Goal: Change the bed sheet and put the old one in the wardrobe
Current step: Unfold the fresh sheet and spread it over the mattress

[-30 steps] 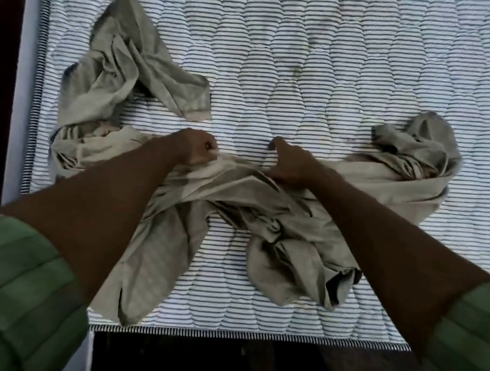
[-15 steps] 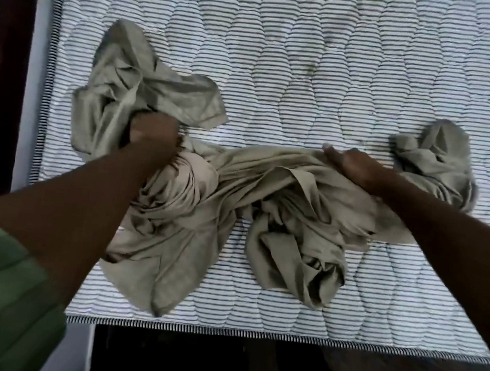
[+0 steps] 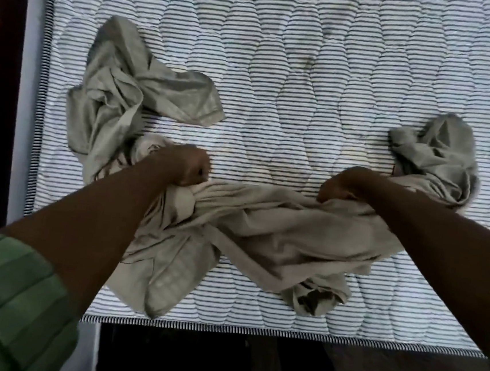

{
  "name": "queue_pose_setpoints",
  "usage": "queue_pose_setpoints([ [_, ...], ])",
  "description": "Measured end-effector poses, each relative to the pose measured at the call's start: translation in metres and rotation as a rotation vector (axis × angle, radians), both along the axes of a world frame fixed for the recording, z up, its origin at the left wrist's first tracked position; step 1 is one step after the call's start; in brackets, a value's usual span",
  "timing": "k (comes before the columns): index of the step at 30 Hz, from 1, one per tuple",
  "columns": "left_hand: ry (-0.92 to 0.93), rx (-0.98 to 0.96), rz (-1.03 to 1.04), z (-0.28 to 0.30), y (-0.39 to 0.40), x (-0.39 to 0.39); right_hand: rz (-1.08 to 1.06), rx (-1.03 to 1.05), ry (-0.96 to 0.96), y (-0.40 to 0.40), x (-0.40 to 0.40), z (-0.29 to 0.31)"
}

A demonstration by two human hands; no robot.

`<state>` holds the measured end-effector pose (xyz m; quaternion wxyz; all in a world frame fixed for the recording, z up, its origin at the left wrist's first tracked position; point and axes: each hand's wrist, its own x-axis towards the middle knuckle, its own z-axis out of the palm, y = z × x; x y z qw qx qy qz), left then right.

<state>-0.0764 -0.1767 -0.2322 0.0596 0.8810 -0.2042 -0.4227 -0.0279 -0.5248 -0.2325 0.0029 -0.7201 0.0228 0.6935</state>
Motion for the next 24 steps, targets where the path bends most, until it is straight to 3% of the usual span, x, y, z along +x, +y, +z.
queue_pose_setpoints([
  [6, -0.433, 0.138, -0.012, -0.003, 0.081, -0.003, 0.275, -0.159, -0.351, -0.096, 0.007, -0.002],
  [8, -0.392, 0.256, 0.053, 0.011, 0.092, -0.003, 0.462, -0.052, -0.342, -0.15, 0.008, -0.033],
  [10, -0.335, 0.384, 0.157, 0.024, 0.074, 0.004, 0.485, -0.075, -0.363, -0.152, 0.003, -0.028],
  [12, -0.285, 0.346, 0.133, 0.028, 0.036, 0.011, 0.52, 0.057, -0.625, -0.112, -0.001, -0.013],
  [14, -0.27, 0.169, 0.135, 0.027, -0.004, 0.017, 0.343, 0.262, -0.71, -0.059, 0.0, -0.002],
  [16, -0.163, -0.061, 0.192, 0.024, -0.035, 0.021, 0.089, 0.491, -0.661, -0.014, 0.005, 0.005],
  [18, -0.026, -0.136, 0.247, 0.018, -0.056, 0.022, 0.016, 0.487, -0.456, 0.018, 0.009, 0.008],
  [20, 0.033, -0.084, 0.119, 0.009, -0.058, 0.018, 0.234, 0.403, -0.3, 0.034, 0.002, 0.008],
  [22, 0.079, -0.009, -0.021, 0.0, -0.044, 0.009, 0.572, 0.422, -0.291, 0.031, -0.009, 0.002],
  [23, 0.073, 0.021, -0.034, -0.006, -0.032, 0.005, 0.654, 0.439, -0.333, 0.022, -0.011, -0.003],
  [24, 0.057, 0.037, 0.002, -0.006, -0.021, 0.004, 0.605, 0.416, -0.359, 0.005, -0.01, -0.008],
])
